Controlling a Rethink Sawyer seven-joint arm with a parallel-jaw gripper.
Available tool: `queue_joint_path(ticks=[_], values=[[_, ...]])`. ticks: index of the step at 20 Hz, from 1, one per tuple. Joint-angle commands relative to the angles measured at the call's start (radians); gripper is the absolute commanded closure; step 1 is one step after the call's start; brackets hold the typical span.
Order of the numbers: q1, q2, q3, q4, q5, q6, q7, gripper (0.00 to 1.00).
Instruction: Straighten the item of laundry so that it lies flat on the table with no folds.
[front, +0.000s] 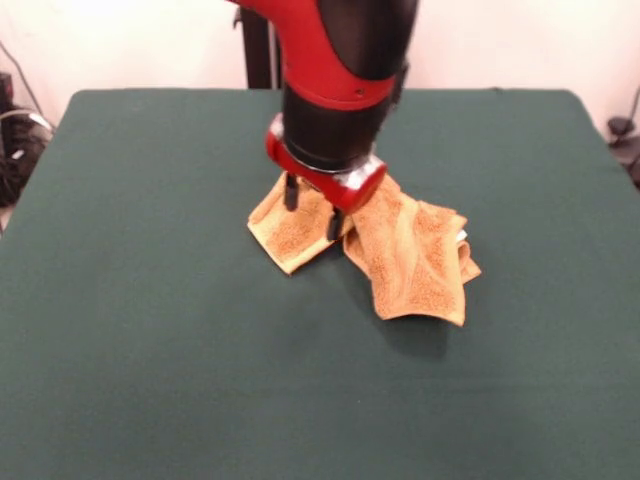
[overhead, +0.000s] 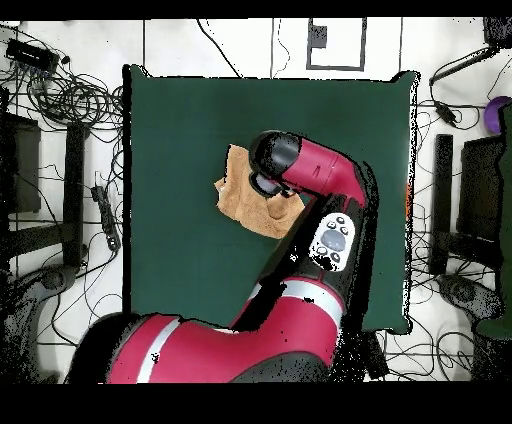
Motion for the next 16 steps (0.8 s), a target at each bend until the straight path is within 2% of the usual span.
queue_joint_path(ticks=[1,3,5,8,12,16], values=[[0.06,0.004,0.079,0.153,0.088,-0.107,0.362,0.0],[0.042,0.021,0.093,0.138,0.08,-0.131,0.322,0.0],[0.001,0.056,0.136,0.104,0.039,-0.173,0.198,0.0],[-0.032,0.116,0.165,0.044,-0.004,-0.2,0.113,0.0],[-0.029,0.127,0.142,0.002,-0.04,-0.123,0.078,0.0],[-0.028,0.13,0.14,-0.006,-0.038,-0.108,0.104,0.0]])
